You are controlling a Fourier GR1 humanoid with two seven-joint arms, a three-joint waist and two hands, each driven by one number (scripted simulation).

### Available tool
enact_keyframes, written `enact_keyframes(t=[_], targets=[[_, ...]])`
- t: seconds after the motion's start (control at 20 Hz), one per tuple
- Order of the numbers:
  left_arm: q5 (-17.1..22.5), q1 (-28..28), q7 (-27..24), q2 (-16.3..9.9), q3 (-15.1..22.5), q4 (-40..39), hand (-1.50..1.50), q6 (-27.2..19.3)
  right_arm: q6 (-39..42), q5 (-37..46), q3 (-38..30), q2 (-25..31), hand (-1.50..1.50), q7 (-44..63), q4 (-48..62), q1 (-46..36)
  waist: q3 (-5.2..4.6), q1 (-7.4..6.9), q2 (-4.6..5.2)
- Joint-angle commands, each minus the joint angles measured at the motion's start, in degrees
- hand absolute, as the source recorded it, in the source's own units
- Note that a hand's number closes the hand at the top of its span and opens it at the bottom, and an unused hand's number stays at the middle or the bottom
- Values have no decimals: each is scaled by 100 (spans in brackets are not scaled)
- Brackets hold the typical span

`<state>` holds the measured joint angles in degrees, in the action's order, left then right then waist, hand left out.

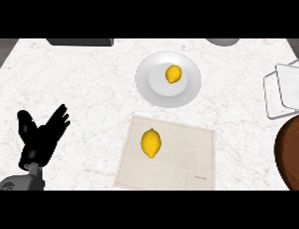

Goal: Pick the croissant from the placemat and place it in the tiered shelf

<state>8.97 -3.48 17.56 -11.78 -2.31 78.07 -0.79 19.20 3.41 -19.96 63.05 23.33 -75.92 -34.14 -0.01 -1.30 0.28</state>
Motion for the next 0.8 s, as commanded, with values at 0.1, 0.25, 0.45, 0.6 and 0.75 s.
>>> enact_keyframes(t=[0.1, 0.25, 0.45, 0.6, 0.75], targets=[[-23, 208, 99, 19, 33, 224, 0, 63, -3, 675, 496, -39, 150, -1115, 1403, -625, 2, -18, 2], [-48, 37, 64, 23, -46, 105, 0, 33, -274, 1045, 668, -234, 150, -1524, 1921, -891, 2, -17, 8], [-18, -88, 238, -13, -124, 148, 0, 18, -535, 1396, 803, -442, 150, -1888, 2642, -1273, 3, -25, 8], [-16, 157, -63, 93, -74, 59, 0, 170, -700, 1653, 873, -544, 150, -2042, 2866, -1414, 1, 5, -3], [-152, -180, -112, 74, -118, -300, 0, 93, -881, 1868, 875, -576, 150, -2498, 3544, -1885, 2, -3, 15]])
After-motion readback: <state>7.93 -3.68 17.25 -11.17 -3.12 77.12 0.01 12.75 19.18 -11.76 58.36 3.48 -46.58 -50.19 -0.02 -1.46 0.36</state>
